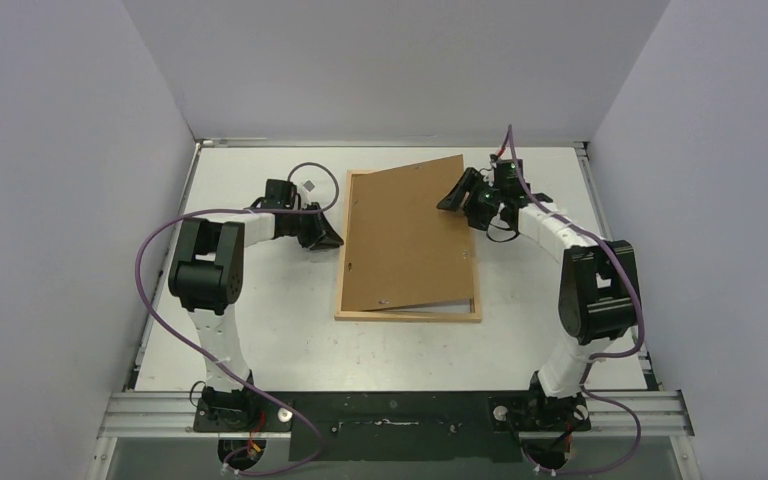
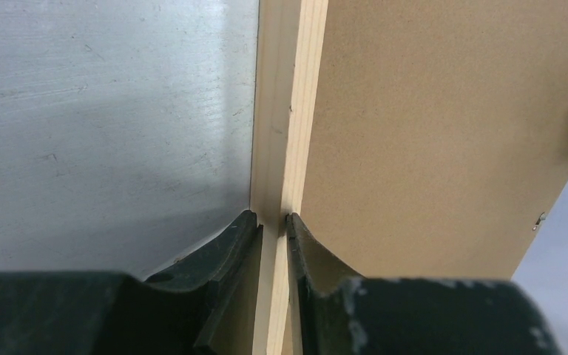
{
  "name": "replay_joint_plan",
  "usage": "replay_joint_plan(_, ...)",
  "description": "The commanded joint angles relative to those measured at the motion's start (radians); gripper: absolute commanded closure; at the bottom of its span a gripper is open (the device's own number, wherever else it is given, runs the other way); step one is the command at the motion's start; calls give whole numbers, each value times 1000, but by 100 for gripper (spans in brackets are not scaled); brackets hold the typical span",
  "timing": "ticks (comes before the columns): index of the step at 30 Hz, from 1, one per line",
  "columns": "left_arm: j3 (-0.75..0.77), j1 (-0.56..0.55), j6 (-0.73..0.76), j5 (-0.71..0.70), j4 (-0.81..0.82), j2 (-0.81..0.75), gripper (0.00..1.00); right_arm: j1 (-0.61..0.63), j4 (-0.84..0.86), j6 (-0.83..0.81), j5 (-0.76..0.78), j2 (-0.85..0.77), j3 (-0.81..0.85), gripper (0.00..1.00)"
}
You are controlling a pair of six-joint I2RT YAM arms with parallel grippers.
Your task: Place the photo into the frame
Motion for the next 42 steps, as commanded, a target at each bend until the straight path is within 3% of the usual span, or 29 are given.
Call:
replay_joint_plan(1,41,11,23,-17,-18,16,82,-7,-149,-142,30,20,123,35)
replay_joint_plan(14,108,34,80,-39,-114,15,71,-41,-340,-206,96,87,214,33)
replay_joint_plan(19,120,44,84,-21,-121,18,62,-57,-377,-244,160,82,235,32)
replay_joint_plan(26,132,42,65,24,-94,34,58,-72,-366,-246,215,98,195,29)
replay_joint_plan(33,131,30,47,16,-85,50,51,-72,-318,-211,161,150,159,25)
replay_joint_plan(42,123,4,10,25,-81,58,51,-55,-288,-200,93,189,134,26)
